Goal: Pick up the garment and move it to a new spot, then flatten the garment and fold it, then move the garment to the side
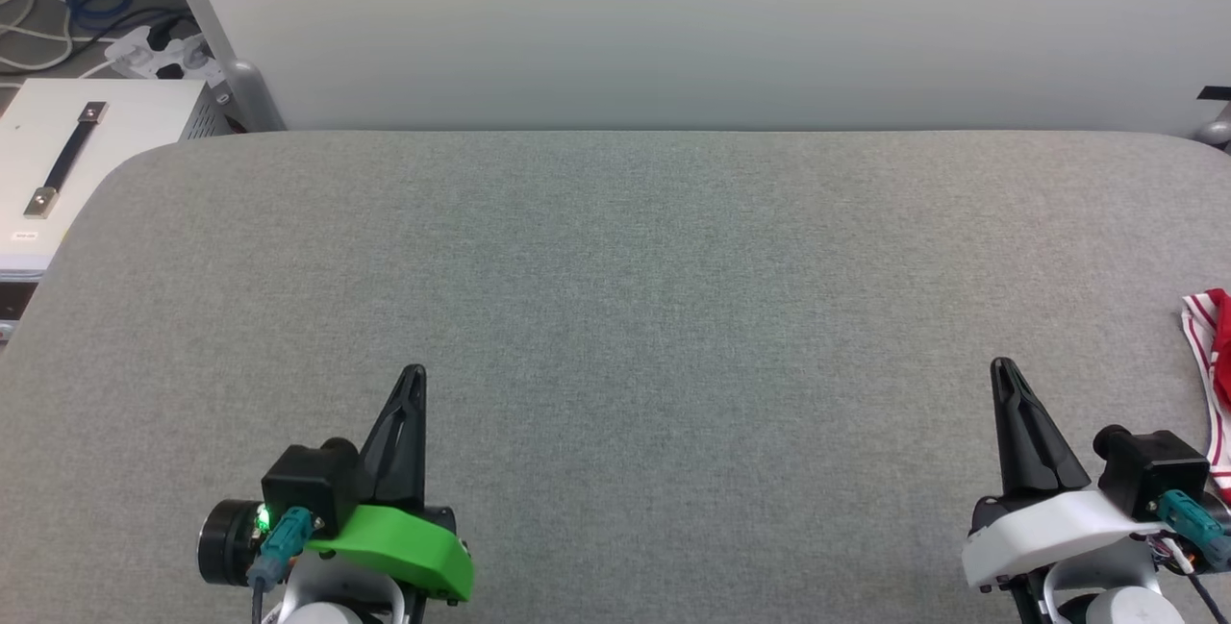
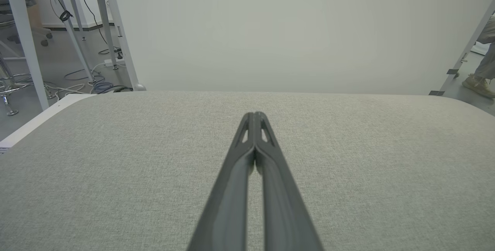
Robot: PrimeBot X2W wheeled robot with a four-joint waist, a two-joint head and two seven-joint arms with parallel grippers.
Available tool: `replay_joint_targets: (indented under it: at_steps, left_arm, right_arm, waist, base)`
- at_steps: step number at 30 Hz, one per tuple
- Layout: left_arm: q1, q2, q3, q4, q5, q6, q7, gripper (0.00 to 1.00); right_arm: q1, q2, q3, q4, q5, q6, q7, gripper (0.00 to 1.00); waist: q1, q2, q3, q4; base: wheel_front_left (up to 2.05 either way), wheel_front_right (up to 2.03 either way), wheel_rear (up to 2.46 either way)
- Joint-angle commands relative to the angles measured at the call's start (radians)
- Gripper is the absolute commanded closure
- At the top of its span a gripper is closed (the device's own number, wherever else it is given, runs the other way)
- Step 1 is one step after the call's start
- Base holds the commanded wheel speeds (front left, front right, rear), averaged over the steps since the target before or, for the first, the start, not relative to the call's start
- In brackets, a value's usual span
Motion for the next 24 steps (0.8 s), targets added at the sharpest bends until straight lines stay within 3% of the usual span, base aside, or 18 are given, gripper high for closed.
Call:
replay_joint_targets:
  at_steps: [1,24]
  left_arm:
    - [-0.003,-0.004,0.003,-0.003,0.015,0.009,0.006,1.0]
    - [-0.004,-0.006,0.021,-0.019,0.049,0.032,0.053,1.0]
  right_arm:
    - [-0.001,0.004,0.004,-0.008,-0.01,0.0,0.008,1.0]
    - [-0.001,0.008,0.009,-0.024,-0.053,-0.001,0.054,1.0]
  waist:
    - [0.0,0.0,0.0,-0.001]
    - [0.0,0.0,-0.007,-0.012]
  base:
    - [0.0,0.0,0.0]
    - [0.0,0.0,0.0]
